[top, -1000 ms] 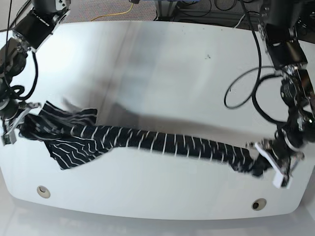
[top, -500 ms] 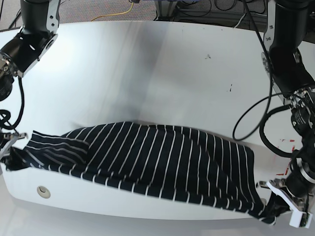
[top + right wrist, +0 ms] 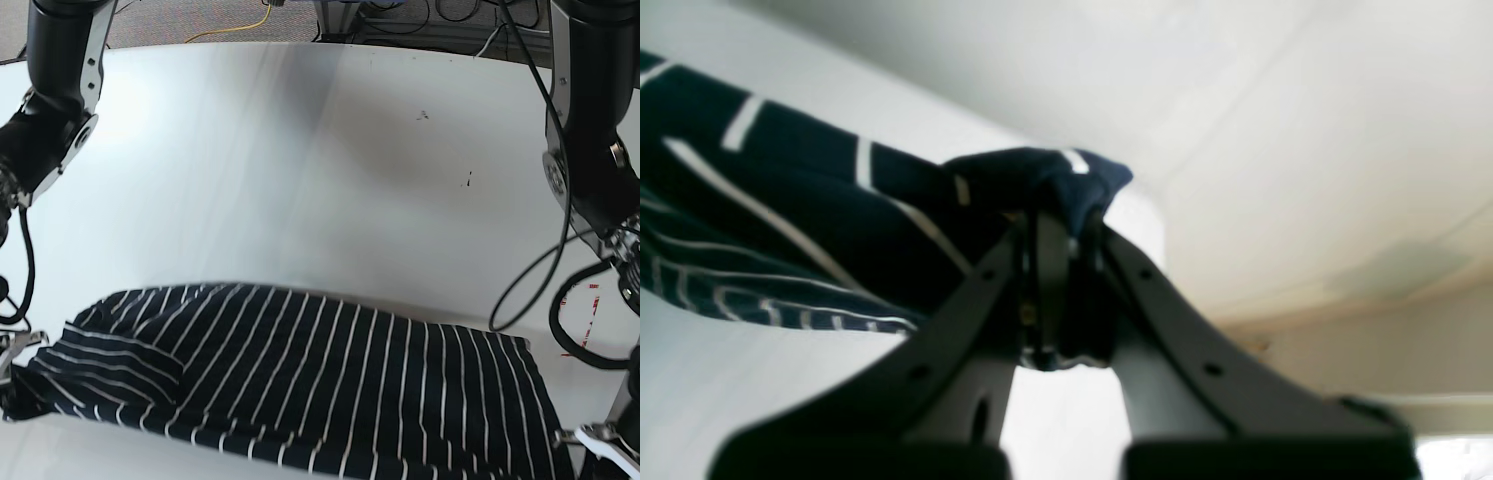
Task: Layout the t-shirt on the table in an organized manner, then fold the t-shirt properly
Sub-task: 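Lift the shirt with both grippers and swing it up off the table, then lay the shirt flat, stretching it between both grippers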
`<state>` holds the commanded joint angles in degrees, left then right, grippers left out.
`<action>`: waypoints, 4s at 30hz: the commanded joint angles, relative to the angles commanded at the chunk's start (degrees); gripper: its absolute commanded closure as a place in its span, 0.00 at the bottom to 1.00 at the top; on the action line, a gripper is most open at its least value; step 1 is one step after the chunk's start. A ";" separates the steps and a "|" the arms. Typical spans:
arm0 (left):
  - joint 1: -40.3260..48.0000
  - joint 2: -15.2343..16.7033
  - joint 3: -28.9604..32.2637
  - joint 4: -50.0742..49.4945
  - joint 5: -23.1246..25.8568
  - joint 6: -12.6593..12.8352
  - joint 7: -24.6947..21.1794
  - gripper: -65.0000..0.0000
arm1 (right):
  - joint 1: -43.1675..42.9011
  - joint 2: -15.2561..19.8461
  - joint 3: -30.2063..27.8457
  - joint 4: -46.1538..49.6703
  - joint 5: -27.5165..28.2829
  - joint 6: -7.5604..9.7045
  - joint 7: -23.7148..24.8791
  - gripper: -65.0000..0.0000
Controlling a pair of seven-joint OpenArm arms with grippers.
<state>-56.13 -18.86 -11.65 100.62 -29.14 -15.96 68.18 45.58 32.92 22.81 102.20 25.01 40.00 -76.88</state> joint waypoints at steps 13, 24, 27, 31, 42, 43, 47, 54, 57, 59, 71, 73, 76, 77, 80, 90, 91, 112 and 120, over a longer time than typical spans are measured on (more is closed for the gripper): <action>-9.23 0.00 -0.09 -6.24 -0.09 0.00 -0.18 0.99 | 12.31 1.41 -4.75 -12.75 0.00 0.00 0.35 0.98; -16.79 0.09 -0.09 -11.08 -0.09 0.00 -0.26 0.99 | 24.53 1.41 -11.34 -20.92 0.00 0.00 0.44 0.98; -18.87 0.09 -0.09 -12.66 -0.09 0.00 -0.26 0.99 | 27.16 1.41 -13.01 -21.45 0.00 0.00 1.23 0.98; -18.87 0.09 -0.09 -13.98 -0.18 0.00 -0.26 0.99 | 28.48 1.41 -13.80 -21.63 -0.09 0.00 1.76 0.98; -18.87 0.00 -0.09 -15.74 -0.18 0.00 -1.93 0.99 | 29.22 1.49 -17.05 -21.54 -0.09 0.00 1.85 0.98; -18.87 0.00 -0.09 -15.65 -0.18 0.00 -2.20 0.99 | 29.22 1.49 -17.05 -21.54 -0.09 0.00 1.76 0.98; -18.87 -0.35 -0.09 -15.38 -0.18 0.00 -2.29 0.99 | 28.66 2.90 -16.97 -21.27 0.00 0.00 1.49 0.98; -15.91 -2.02 -0.18 -13.54 -0.35 0.00 -2.29 0.99 | 23.21 5.89 -16.26 -19.52 0.35 0.00 0.26 0.98; -12.84 -3.69 -0.18 -12.66 -0.97 0.00 -2.29 0.99 | 18.37 6.42 -13.71 -16.09 0.35 0.00 -1.85 0.98; -10.55 -4.13 -0.18 -12.04 -2.64 0.00 -2.29 0.99 | 14.77 6.51 -11.08 -13.45 0.35 0.00 -3.12 0.98; 9.05 -7.21 -7.91 -5.27 -10.64 0.00 2.90 0.99 | -11.69 3.43 0.79 3.60 2.02 0.00 -3.12 0.98; 12.92 -7.21 -10.37 -3.60 -11.87 0.00 4.31 0.99 | -16.62 3.08 2.73 5.45 3.87 0.00 -3.12 0.98; 18.20 -7.12 -13.36 -1.93 -12.92 0.00 5.36 0.99 | -22.24 2.46 4.57 7.12 6.42 0.00 -3.12 0.98; 19.60 -7.03 -13.80 -1.49 -13.10 0.00 5.54 0.99 | -23.47 2.02 5.01 7.47 7.21 0.00 -3.12 0.98; 24.79 -6.95 -14.07 0.18 -13.71 0.00 5.71 0.99 | -27.60 0.18 6.77 8.62 9.23 0.00 -3.12 0.98; 41.85 -4.57 -19.69 4.31 -13.80 0.00 5.71 1.00 | -40.44 -3.43 11.25 10.02 13.54 0.00 -3.12 0.98; 43.43 -4.48 -20.22 4.40 -13.80 0.00 5.71 1.00 | -41.76 -3.60 11.34 10.02 14.15 0.00 -3.12 0.98; 66.73 -4.48 -28.31 4.40 -21.71 0.00 5.71 1.00 | -63.47 -6.33 19.43 10.90 22.77 0.00 -3.12 0.98; 72.44 -4.48 -28.31 4.40 -21.63 0.00 5.63 1.00 | -69.54 -9.32 20.13 12.57 23.47 0.00 -3.12 0.98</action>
<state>16.31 -23.34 -39.96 105.01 -50.77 -15.96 73.80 -23.96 23.60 42.95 114.77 48.48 40.00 -80.00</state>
